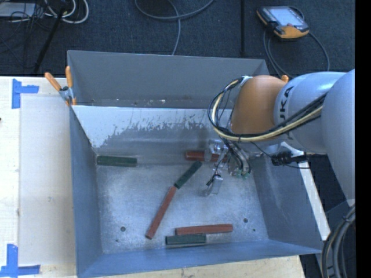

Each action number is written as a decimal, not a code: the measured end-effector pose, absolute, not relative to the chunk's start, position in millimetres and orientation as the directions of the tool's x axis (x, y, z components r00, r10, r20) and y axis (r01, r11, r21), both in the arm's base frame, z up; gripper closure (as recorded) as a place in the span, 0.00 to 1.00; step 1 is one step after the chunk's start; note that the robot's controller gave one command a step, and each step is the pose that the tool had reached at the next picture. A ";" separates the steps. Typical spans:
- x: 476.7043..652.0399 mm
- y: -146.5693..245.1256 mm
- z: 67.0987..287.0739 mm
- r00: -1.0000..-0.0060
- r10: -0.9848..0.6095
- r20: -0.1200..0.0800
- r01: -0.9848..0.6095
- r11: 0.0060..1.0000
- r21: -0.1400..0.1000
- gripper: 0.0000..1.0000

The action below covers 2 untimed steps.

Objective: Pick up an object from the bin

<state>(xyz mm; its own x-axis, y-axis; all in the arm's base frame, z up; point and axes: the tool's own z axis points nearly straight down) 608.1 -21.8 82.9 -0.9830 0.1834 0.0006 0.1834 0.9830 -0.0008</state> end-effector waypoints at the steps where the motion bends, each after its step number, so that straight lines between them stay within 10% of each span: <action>1: 608.1 -21.6 82.9 -0.983 0.182 0.001 0.182 0.983 -0.001 1.00; 2: 608.1 -21.5 82.8 -0.983 0.181 0.001 0.181 0.983 -0.001 0.00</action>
Offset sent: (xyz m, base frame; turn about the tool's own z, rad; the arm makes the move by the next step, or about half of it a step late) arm 0.0000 0.0000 0.0000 0.0000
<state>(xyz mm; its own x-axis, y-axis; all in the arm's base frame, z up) 608.1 -21.5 82.8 -0.9835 0.1811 0.0006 0.1811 0.9835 -0.0010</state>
